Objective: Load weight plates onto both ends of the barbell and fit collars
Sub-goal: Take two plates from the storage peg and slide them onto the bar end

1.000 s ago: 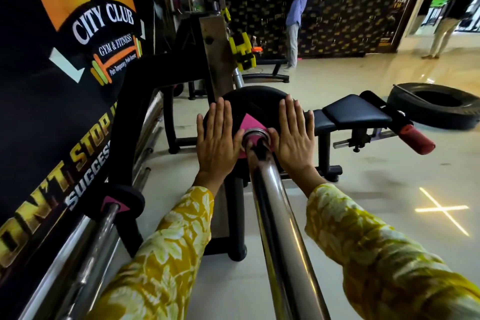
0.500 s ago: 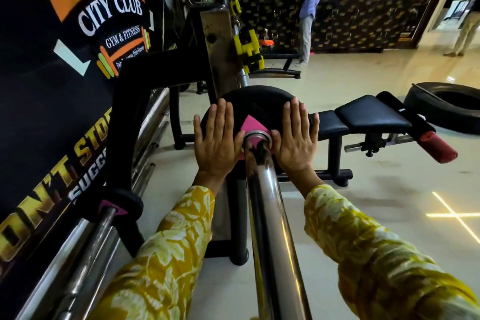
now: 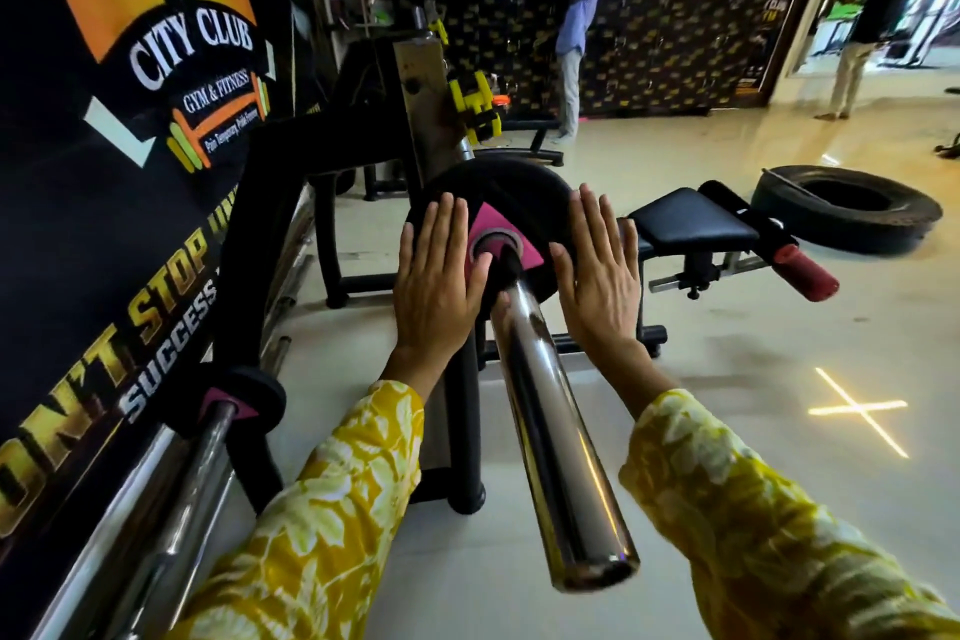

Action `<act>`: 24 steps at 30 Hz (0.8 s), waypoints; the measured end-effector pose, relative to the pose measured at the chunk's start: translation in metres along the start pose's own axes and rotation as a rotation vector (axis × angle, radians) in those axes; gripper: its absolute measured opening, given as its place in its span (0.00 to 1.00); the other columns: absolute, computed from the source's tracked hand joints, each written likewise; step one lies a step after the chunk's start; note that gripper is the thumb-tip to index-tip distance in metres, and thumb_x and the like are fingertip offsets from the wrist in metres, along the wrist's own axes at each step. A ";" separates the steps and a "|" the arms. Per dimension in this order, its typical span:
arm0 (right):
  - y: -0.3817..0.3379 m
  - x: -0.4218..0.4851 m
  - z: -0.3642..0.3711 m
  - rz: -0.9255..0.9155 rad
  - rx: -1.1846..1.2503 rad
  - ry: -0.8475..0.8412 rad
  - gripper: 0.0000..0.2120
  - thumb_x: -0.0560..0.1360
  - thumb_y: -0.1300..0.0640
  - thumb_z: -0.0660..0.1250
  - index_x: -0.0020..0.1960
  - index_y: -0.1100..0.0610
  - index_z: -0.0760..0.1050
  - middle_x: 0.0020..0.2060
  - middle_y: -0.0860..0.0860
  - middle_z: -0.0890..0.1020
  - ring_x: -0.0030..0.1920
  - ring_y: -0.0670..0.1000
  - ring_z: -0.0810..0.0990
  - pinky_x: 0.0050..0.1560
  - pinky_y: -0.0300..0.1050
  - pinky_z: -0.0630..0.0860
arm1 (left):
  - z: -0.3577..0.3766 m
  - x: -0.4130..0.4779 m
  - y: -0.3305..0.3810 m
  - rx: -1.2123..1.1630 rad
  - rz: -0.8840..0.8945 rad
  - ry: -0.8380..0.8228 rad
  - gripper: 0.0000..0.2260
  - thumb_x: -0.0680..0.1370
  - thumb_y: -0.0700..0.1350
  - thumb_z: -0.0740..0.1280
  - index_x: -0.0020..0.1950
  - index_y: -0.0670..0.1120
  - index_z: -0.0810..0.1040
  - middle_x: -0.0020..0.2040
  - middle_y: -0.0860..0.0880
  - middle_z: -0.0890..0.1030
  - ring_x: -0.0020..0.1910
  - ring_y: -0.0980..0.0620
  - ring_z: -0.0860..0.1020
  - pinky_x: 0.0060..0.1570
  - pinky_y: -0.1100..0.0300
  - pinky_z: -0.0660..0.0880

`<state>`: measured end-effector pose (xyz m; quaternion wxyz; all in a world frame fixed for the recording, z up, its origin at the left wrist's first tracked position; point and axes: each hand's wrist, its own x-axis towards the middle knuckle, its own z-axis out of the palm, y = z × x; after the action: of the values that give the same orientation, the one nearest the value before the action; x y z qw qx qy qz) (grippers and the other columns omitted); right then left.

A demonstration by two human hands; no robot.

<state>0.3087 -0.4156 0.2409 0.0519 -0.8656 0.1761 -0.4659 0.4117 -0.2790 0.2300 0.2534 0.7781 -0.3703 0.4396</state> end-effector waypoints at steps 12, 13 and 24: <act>-0.043 -0.111 -0.148 -0.017 0.145 0.049 0.25 0.79 0.49 0.48 0.72 0.59 0.60 0.72 0.55 0.63 0.73 0.51 0.57 0.73 0.44 0.45 | -0.147 -0.085 0.073 -0.117 -0.031 -0.010 0.25 0.82 0.53 0.48 0.72 0.38 0.62 0.71 0.39 0.67 0.71 0.45 0.64 0.71 0.50 0.54; -0.048 -0.125 -0.158 -0.029 0.154 0.037 0.25 0.79 0.49 0.49 0.72 0.59 0.60 0.72 0.55 0.63 0.73 0.50 0.57 0.73 0.44 0.45 | -0.159 -0.095 0.080 -0.116 -0.045 -0.009 0.24 0.82 0.53 0.49 0.72 0.38 0.63 0.71 0.39 0.68 0.71 0.44 0.64 0.71 0.50 0.54; -0.127 -0.265 -0.240 -0.063 0.206 -0.149 0.25 0.79 0.49 0.49 0.73 0.57 0.58 0.73 0.53 0.62 0.73 0.46 0.52 0.73 0.43 0.43 | -0.300 -0.212 0.136 -0.086 -0.141 -0.067 0.24 0.81 0.52 0.51 0.71 0.38 0.64 0.71 0.40 0.68 0.71 0.46 0.64 0.71 0.50 0.56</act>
<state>0.0099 -0.1857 0.1984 0.1388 -0.8929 0.0956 -0.4175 0.0821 -0.0689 0.1998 0.3044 0.8050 -0.3413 0.3780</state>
